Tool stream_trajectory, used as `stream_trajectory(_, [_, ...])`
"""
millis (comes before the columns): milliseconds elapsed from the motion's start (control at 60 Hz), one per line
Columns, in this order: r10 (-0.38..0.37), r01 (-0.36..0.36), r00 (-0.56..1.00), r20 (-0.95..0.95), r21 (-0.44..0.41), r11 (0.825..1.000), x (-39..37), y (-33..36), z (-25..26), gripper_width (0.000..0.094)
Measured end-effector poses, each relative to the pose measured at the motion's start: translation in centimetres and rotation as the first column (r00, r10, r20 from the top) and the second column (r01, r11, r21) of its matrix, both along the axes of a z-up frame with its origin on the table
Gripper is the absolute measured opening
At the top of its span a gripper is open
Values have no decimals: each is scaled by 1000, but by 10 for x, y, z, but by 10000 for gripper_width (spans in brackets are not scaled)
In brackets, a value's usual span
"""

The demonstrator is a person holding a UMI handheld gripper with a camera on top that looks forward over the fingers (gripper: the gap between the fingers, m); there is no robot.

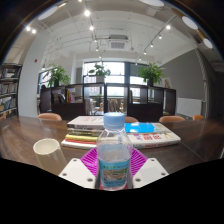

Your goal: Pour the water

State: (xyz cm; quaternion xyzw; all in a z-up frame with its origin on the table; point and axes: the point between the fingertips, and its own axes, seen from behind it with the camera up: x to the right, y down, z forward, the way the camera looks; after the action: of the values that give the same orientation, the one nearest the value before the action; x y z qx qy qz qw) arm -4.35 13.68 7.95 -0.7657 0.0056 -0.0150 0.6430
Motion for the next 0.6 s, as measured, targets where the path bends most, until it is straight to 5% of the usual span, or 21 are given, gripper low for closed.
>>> stream_trajectory(133, [-3,2,999,-39,-30,1000,-1,-8,-4,514])
stream_trajectory(283, [-5,-6,995,-99,-116,993,-8,-41,-15,868])
stream_trajectory(600, [-21,7,997,-72,-194,981,-40,-158,-26,859])
